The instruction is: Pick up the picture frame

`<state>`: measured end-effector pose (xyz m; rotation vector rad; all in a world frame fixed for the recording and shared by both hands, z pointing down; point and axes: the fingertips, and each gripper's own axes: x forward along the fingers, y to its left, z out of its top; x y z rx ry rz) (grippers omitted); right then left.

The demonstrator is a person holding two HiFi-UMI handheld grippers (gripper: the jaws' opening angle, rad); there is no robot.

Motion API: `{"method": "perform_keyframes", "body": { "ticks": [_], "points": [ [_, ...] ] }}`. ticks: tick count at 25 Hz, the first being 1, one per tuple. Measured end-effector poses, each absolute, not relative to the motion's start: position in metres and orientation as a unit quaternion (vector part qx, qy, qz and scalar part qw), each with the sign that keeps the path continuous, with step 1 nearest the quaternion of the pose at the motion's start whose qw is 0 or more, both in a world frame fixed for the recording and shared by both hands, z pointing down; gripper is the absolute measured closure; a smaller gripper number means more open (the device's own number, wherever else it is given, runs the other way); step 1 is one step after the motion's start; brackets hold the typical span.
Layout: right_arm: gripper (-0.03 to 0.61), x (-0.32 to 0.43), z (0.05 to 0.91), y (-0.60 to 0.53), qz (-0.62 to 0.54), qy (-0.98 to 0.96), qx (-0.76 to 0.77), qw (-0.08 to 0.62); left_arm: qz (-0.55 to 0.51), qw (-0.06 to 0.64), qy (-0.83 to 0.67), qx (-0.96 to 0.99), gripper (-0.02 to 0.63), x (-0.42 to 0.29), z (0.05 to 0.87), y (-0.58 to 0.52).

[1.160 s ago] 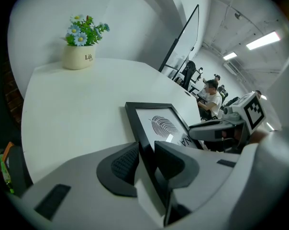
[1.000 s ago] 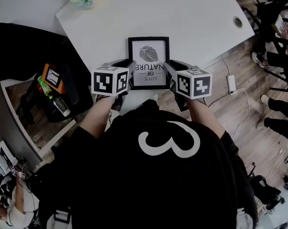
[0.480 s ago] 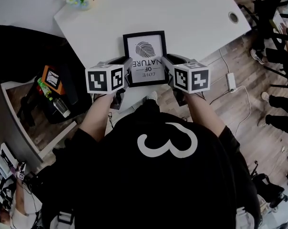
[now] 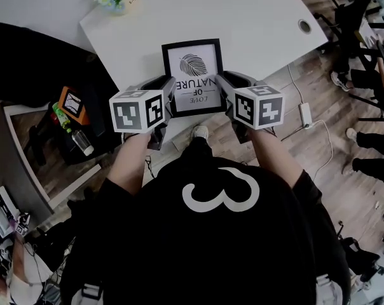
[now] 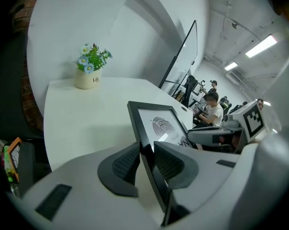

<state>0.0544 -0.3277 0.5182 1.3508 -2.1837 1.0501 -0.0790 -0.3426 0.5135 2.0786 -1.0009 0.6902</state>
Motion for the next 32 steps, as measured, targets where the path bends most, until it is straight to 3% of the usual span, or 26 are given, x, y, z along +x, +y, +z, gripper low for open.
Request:
{"method": "perform_keyframes", "body": {
  "ticks": [32],
  "points": [
    [0.486,0.057,0.348,-0.195,0.185,-0.855,0.472,0.108,0.122,0.237,-0.448,0.853,0.518,-0.080,0.337,-0.188]
  ]
}}
